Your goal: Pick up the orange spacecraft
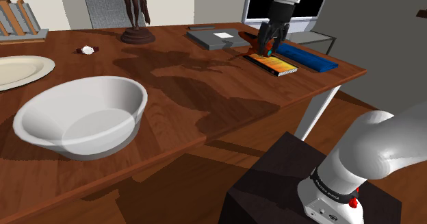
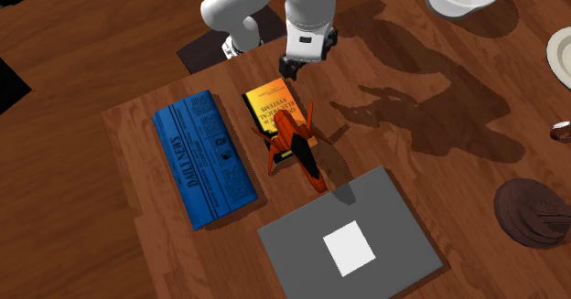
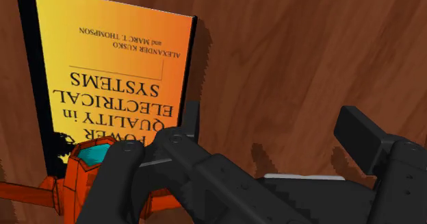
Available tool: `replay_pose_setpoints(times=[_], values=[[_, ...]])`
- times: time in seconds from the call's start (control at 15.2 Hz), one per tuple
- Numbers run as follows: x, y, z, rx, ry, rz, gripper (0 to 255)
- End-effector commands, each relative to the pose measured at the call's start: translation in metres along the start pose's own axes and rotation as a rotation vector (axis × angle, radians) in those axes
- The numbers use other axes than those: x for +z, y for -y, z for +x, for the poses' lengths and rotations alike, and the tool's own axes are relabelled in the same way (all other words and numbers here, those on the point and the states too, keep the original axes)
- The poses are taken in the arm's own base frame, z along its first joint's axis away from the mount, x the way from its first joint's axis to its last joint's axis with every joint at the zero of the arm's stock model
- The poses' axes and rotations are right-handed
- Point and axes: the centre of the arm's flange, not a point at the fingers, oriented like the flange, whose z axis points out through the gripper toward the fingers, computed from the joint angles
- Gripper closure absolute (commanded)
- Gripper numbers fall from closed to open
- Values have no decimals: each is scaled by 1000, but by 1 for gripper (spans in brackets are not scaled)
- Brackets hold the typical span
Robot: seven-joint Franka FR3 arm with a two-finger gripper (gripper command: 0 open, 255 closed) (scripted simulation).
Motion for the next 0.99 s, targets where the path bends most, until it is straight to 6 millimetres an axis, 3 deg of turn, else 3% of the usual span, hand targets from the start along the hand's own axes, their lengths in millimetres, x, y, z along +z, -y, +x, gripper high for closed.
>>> replay_pose_setpoints(times=[0.0,0.86,0.92], values=[[-5,-22,19,-1,8,5,0],[-29,-141,154,-6,58,43,0],[-29,-142,156,-6,59,44,0]])
